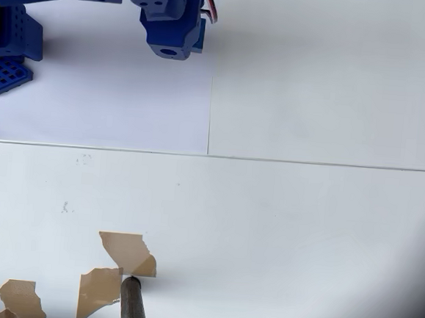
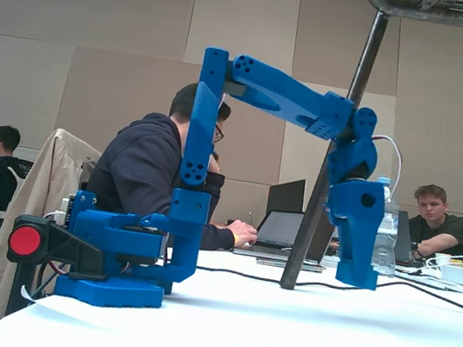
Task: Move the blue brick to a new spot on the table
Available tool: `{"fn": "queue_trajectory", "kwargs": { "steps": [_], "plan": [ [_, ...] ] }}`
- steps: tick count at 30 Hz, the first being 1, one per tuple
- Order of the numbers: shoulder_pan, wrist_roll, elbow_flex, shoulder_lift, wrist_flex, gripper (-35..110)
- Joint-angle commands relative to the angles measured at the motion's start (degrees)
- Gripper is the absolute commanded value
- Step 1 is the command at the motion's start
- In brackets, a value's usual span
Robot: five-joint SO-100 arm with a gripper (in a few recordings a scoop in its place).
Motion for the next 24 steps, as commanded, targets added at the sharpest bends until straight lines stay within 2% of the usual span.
{"fn": "queue_trajectory", "kwargs": {
  "steps": [1, 6, 14, 16, 19, 24],
  "plan": [
    [-0.7, 1.49, -15.29, -3.52, 1.67, 1],
    [0.7, -0.09, -25.22, -12.13, 2.72, 1],
    [3.87, -1.41, -51.24, -31.29, 8.44, 1],
    [4.31, -1.58, -66.45, -40.43, 14.15, 1],
    [4.39, -3.6, -101.95, -61.0, 26.37, 1],
    [4.48, -2.81, -100.2, -61.61, 26.02, 2]
  ]
}}
